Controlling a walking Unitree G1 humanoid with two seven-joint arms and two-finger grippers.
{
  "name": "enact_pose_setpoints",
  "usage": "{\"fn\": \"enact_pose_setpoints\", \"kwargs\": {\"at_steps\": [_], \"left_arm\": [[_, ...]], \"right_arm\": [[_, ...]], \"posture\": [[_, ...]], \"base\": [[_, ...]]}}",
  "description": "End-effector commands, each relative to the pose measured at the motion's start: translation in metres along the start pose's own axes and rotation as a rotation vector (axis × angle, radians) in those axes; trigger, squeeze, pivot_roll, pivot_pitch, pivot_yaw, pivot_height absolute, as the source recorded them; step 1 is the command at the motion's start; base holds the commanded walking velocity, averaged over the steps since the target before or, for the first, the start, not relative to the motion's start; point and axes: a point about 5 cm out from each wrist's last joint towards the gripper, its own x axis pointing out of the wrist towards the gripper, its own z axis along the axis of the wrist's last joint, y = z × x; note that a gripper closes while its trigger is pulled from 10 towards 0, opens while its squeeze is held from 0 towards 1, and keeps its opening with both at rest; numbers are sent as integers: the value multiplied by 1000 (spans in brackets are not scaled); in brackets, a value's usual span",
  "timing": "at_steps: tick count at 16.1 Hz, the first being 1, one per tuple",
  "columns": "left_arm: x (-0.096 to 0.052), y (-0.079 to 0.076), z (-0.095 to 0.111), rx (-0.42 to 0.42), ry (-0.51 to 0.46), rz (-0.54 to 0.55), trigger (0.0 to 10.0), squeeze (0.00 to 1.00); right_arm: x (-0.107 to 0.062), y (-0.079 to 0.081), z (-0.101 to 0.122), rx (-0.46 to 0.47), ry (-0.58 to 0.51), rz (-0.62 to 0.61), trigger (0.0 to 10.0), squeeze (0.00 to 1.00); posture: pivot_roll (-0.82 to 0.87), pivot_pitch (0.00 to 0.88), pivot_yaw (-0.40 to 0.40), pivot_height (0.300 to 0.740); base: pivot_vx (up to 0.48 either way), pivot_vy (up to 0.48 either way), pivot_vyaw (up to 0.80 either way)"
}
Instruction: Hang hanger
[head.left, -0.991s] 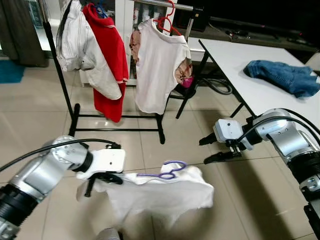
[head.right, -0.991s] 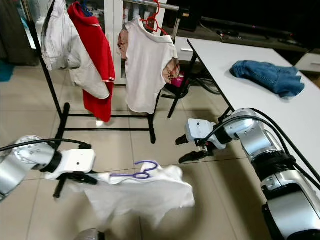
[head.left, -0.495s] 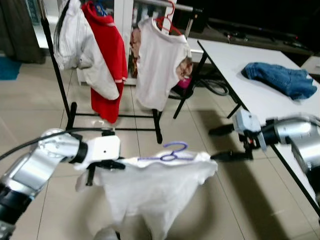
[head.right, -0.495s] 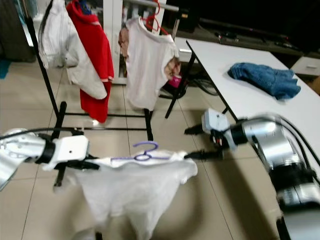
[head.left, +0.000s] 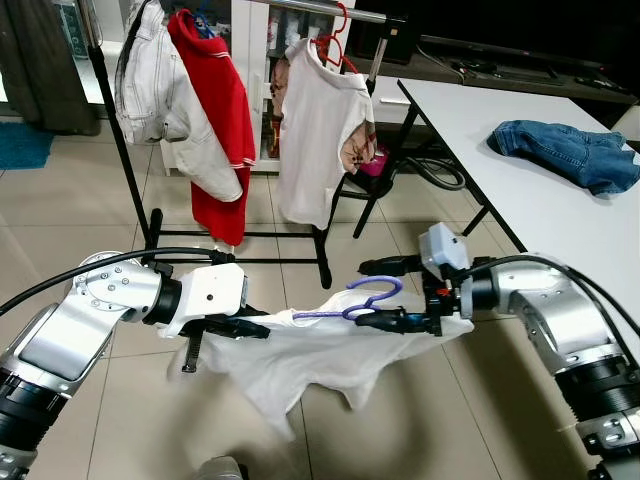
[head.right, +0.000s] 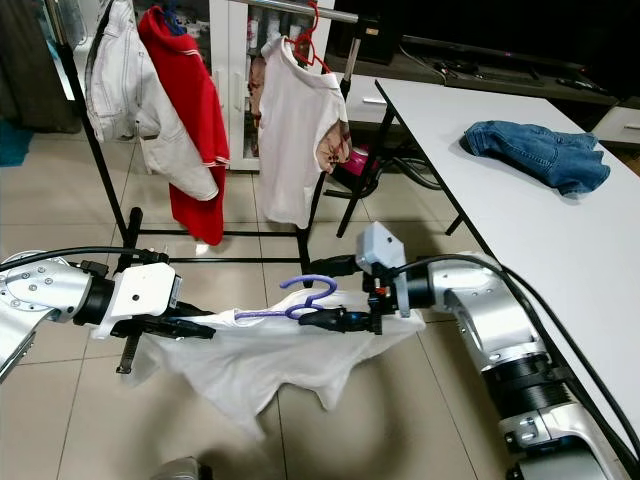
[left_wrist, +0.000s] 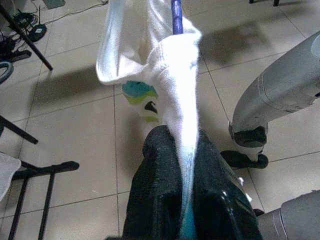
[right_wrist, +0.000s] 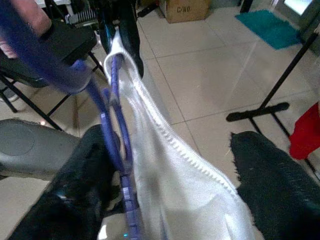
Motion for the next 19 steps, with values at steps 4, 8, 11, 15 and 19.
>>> {"fn": "enact_pose_setpoints", "kwargs": {"at_steps": [4, 8, 11, 15, 19], "left_arm": [[-5, 5, 10, 31, -36, -4, 0, 0], [-7, 8, 9, 20, -41, 13, 0, 0], [-9, 12, 7, 19, -25, 28, 0, 0], [-11, 13, 6, 16, -21, 38, 0, 0], [-9, 13, 8, 14, -44, 54, 0, 0]], "right_arm": [[-3, 7, 0, 55, 9, 18, 0, 0], [-3, 10, 0, 94, 4, 38, 0, 0], [-2, 12, 1, 101, 7, 46, 0, 0], [0, 11, 3, 99, -2, 42, 0, 0], [3, 13, 5, 104, -30, 45, 0, 0]], "posture": [[-45, 0, -117, 740], [-49, 0, -113, 740], [-47, 0, -112, 740], [-45, 0, -109, 740], [-36, 0, -104, 740]], "base": [[0, 0, 0], [0, 0, 0], [0, 0, 0], [0, 0, 0], [0, 0, 0]]}}
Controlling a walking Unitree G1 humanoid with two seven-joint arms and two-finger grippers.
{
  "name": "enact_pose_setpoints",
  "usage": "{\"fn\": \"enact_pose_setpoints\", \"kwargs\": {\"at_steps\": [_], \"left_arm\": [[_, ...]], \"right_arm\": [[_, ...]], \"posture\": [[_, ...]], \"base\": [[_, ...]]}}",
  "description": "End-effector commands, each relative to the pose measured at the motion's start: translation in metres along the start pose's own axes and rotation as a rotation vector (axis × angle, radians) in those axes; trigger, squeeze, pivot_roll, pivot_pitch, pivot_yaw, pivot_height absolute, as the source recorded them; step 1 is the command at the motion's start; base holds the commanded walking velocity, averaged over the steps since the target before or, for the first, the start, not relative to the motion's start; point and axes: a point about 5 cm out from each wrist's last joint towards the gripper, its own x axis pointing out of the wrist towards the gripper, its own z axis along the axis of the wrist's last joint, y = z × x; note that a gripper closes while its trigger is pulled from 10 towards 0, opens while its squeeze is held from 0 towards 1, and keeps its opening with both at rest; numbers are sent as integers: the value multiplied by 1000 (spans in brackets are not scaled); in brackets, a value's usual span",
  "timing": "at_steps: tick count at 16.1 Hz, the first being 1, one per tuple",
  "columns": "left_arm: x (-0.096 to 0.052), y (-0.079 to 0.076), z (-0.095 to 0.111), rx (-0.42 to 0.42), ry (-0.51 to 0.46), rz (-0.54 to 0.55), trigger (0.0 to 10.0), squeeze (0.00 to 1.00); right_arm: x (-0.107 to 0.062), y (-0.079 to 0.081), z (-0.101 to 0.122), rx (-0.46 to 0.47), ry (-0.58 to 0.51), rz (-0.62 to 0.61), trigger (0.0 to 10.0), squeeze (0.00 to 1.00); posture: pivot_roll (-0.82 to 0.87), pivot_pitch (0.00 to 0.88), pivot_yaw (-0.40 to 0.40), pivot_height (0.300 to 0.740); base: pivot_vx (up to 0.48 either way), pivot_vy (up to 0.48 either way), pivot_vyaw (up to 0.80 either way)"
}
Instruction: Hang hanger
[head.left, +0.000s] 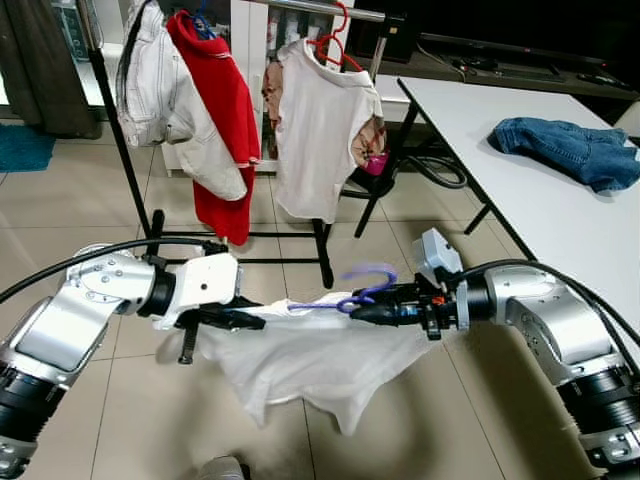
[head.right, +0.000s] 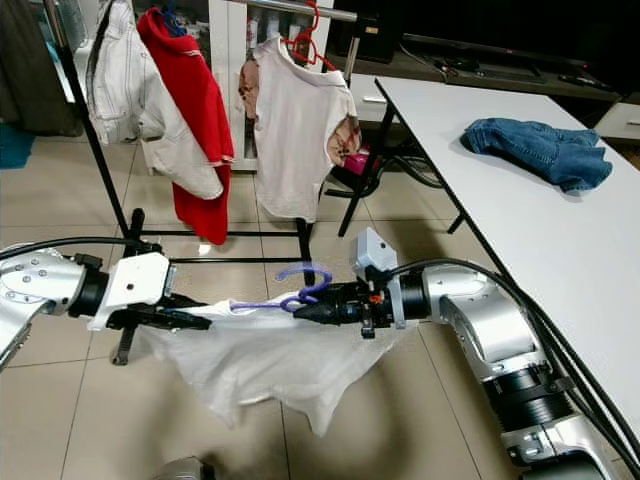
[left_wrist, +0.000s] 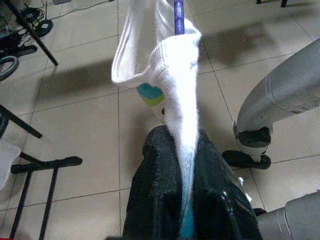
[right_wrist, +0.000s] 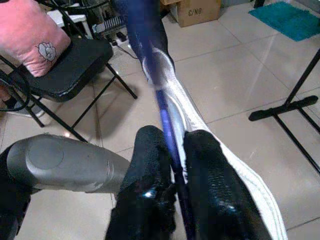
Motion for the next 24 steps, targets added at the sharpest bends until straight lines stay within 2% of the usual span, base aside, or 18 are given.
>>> {"fn": "enact_pose_setpoints", "kwargs": {"at_steps": [1, 6, 7, 8, 9, 10, 14, 15, 24], "left_arm": [[-2, 6, 12, 34, -49, 24, 0, 0], [-3, 8, 13, 5, -90, 58, 0, 0], [-3, 10, 13, 13, -97, 92, 6627, 0], [-2, 11, 14, 9, -140, 125, 10000, 0], [-1, 11, 14, 3, -172, 130, 10000, 675], [-2, 9, 14, -15, -218, 126, 10000, 1000], [-11, 6, 9, -57, -291, 121, 10000, 1000], [-19, 8, 6, -57, -288, 135, 10000, 1000], [-19, 8, 6, -57, -288, 135, 10000, 1000]], "right_arm": [[1, 2, 2, 4, -19, -1, 0, 0], [-1, 7, -3, 33, -45, -36, 0, 0], [-2, 8, -3, 33, -46, -42, 0, 0], [-5, 9, -5, 37, -51, -59, 0, 0], [-6, 11, -6, 44, -59, -61, 0, 0], [-8, 14, -6, 56, -65, -66, 0, 0], [-20, 18, -13, 71, -28, -106, 0, 0], [-20, 18, -15, 69, -7, -111, 0, 0], [-20, 18, -15, 69, -7, -111, 0, 0]], "posture": [[-36, 0, -100, 740], [-41, 0, -76, 740], [-42, 0, -72, 740], [-45, 0, -65, 740], [-47, 0, -58, 740], [-55, 0, -53, 740], [-59, 0, -50, 740], [-42, 0, -54, 740], [-42, 0, -54, 740]], "base": [[0, 0, 0], [0, 0, 0], [0, 0, 0], [0, 0, 0], [0, 0, 0], [0, 0, 0], [0, 0, 0], [0, 0, 0], [0, 0, 0]]}}
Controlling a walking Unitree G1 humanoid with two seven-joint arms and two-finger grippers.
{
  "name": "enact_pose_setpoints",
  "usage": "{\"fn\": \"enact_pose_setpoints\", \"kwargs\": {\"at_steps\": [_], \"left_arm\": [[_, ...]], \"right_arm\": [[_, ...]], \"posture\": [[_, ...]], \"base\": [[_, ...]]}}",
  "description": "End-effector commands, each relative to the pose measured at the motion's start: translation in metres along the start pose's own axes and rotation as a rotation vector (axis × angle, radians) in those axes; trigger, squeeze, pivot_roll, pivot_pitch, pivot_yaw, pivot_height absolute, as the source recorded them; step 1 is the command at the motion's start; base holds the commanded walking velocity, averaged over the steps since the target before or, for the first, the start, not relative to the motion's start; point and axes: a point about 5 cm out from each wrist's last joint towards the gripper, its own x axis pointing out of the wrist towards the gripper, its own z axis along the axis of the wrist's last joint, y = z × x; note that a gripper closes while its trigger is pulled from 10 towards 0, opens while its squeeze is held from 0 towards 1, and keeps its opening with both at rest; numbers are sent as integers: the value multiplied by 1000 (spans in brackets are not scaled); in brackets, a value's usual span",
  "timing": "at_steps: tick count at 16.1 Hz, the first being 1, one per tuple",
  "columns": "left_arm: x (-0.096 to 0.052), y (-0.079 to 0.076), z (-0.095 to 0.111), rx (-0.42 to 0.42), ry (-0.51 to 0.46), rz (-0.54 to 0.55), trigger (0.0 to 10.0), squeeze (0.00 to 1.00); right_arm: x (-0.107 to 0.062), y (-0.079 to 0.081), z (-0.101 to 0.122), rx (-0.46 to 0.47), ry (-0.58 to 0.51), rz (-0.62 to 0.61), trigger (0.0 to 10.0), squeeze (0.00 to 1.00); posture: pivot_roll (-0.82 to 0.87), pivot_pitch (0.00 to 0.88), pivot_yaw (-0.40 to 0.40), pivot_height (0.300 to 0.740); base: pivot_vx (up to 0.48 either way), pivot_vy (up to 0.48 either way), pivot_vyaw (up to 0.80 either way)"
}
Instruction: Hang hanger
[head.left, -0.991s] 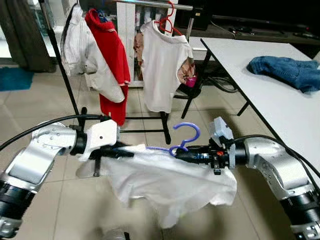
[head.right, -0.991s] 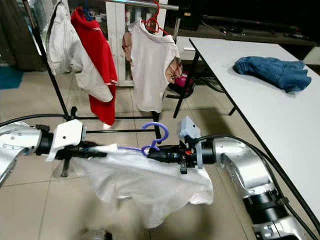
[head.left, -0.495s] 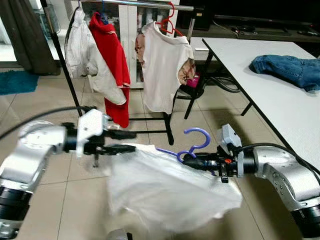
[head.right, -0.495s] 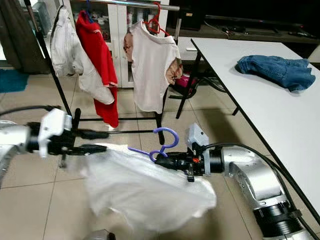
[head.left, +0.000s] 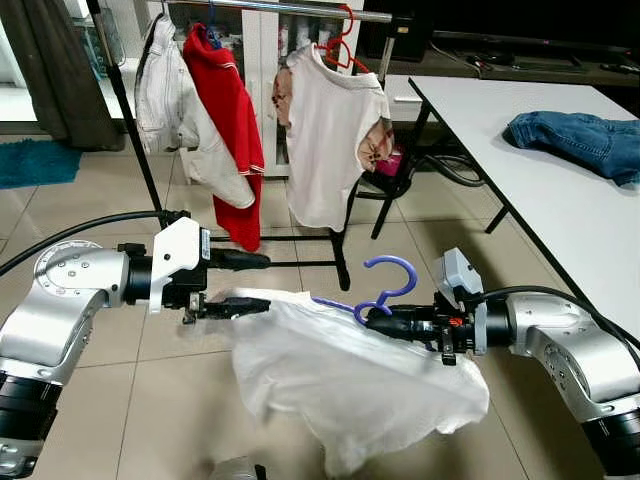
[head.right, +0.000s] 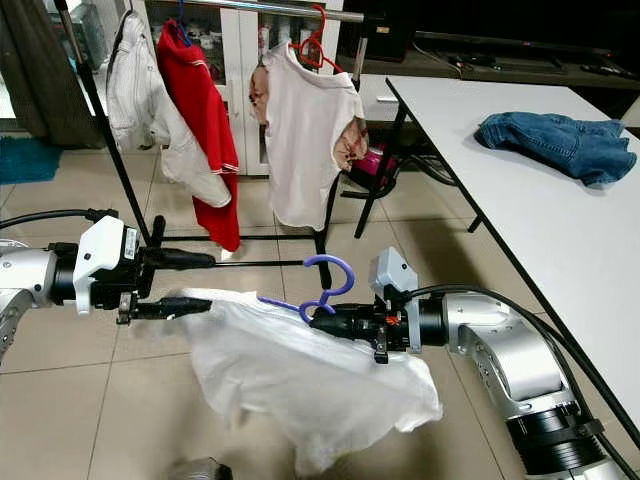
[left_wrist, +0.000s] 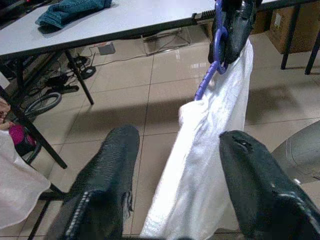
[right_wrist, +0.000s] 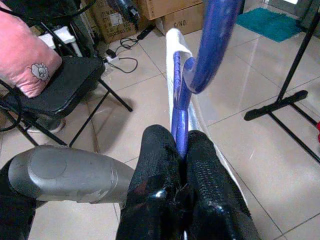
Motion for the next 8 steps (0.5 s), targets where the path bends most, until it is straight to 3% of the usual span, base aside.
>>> {"fn": "enact_pose_setpoints", "kwargs": {"at_steps": [1, 8], "left_arm": [[0, 0, 1, 6, -4, -4, 10000, 1000], [-4, 2, 1, 7, -7, 4, 10000, 1000]], "right_arm": [[-4, -1, 5, -20, 0, -11, 0, 0], [-4, -1, 4, -18, 5, -14, 0, 0]], "posture": [[-42, 0, -54, 740], [-42, 0, -54, 740]], "base": [[0, 0, 0], [0, 0, 0]]}}
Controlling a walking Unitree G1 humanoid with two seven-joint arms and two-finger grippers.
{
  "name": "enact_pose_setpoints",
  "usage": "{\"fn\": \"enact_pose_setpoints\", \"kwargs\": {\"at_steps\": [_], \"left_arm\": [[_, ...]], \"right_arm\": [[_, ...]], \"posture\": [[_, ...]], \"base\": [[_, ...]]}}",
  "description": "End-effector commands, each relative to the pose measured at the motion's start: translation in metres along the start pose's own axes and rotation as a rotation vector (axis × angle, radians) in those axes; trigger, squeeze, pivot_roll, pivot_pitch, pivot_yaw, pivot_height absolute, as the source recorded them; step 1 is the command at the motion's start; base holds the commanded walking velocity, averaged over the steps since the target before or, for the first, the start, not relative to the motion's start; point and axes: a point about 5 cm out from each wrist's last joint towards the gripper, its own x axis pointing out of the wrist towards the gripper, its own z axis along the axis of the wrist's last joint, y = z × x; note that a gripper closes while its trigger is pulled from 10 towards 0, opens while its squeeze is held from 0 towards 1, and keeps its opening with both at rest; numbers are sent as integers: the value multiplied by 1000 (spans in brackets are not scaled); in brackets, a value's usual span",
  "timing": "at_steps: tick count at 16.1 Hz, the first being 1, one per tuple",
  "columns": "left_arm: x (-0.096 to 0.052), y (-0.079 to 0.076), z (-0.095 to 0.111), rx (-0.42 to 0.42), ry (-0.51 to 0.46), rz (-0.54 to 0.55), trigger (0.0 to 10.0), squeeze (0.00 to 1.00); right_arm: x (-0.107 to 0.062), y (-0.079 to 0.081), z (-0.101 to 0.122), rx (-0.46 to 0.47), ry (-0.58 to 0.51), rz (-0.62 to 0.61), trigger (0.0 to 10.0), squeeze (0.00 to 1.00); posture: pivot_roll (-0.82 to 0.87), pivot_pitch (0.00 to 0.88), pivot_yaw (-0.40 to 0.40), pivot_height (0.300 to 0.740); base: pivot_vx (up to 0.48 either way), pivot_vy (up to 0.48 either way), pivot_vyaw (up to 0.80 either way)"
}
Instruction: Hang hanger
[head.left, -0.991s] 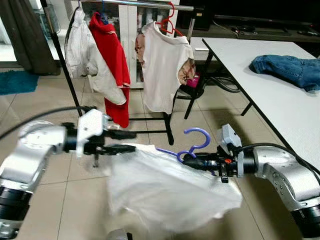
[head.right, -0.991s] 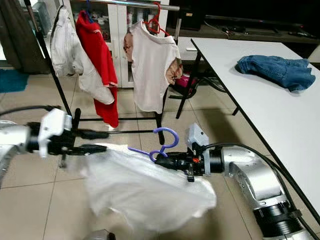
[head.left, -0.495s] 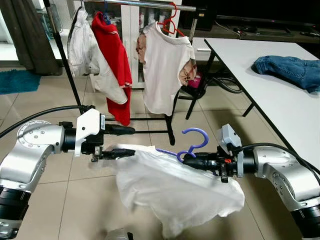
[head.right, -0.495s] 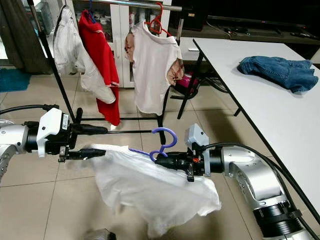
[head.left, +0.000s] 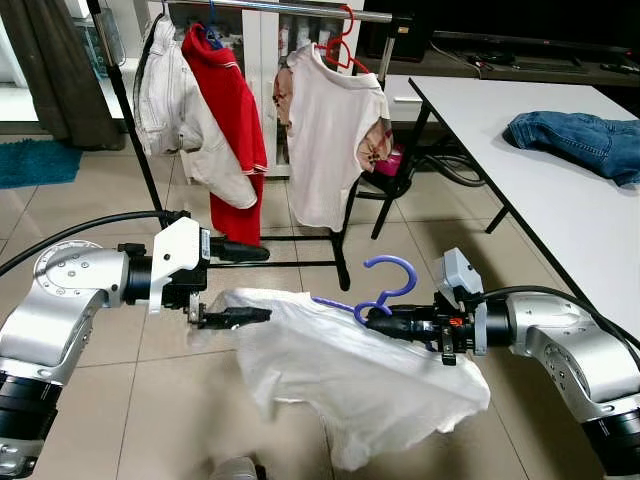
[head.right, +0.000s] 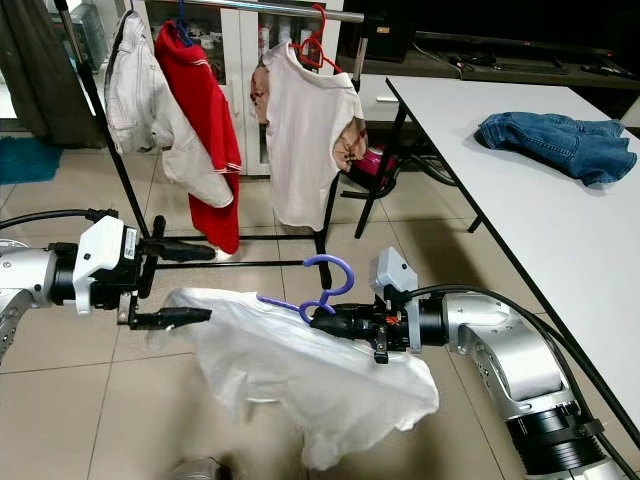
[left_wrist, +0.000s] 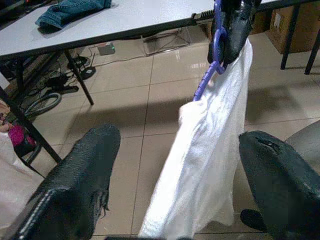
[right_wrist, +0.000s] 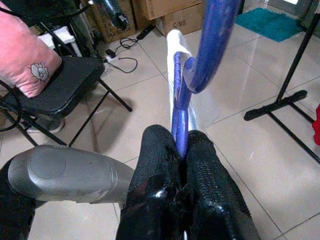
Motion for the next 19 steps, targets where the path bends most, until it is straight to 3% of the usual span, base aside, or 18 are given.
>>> {"fn": "enact_pose_setpoints", "kwargs": {"at_steps": [1, 2, 3, 5, 6, 8, 10, 12, 13, 14, 15, 17, 19], "left_arm": [[13, -4, -12, -73, 31, 60, 10000, 0], [20, -4, -18, -102, 79, 52, 10000, 0], [19, 0, -18, -96, 102, 24, 10000, 0], [19, 3, -16, -93, 103, 22, 10000, 0], [21, 7, -15, -94, 82, 74, 10000, 0], [25, 11, -18, -136, 54, 224, 10000, 0], [31, 4, -26, -195, 10, 369, 10000, 0], [29, 9, -35, -245, 6, 604, 10000, 0], [29, 9, -39, -311, -12, 758, 10000, 0], [31, 7, -42, -341, -8, 830, 10000, 0], [32, 6, -43, -356, -13, 870, 10000, 0], [39, -1, -42, -392, -34, 924, 10000, 0], [47, -2, -37, -428, -61, 957, 10000, 0]], "right_arm": [[7, -2, 0, -14, -69, -181, 0, 0], [12, 0, -2, -12, -100, -240, 0, 0], [14, 4, 0, -14, -97, -185, 0, 0], [18, 7, 2, -13, -102, -157, 0, 0], [20, 5, 2, -4, -112, -189, 0, 0], [22, 1, -2, 26, -126, -282, 0, 0], [24, -1, -10, 88, -135, -402, 0, 0], [27, -6, -19, 135, -133, -547, 0, 0], [30, -14, -23, 188, -168, -722, 0, 0], [32, -20, -26, 216, -174, -832, 6157, 0], [32, -23, -29, 238, -162, -892, 10000, 0], [39, -27, -35, 307, -119, -954, 10000, 0], [44, -24, -27, 282, -149, -931, 10000, 0]], "posture": [[-21, 0, -16, 740], [-27, 0, -12, 740], [-31, 0, -7, 740], [-31, 0, -8, 740], [-32, 0, -7, 740], [-34, 0, -7, 740], [-33, 0, -16, 740], [-31, 0, -23, 740], [-30, 0, -25, 740], [-35, 0, -23, 740], [-34, 0, -23, 740], [-33, 0, -27, 740], [-29, 12, -36, 740]], "base": [[0, 0, 0], [0, 0, 0], [0, 0, 0], [0, 0, 0], [0, 0, 0], [0, 0, 0], [0, 0, 0], [0, 0, 0], [0, 0, 0], [0, 0, 0], [0, 0, 0], [120, 0, 0], [274, 0, 0]]}}
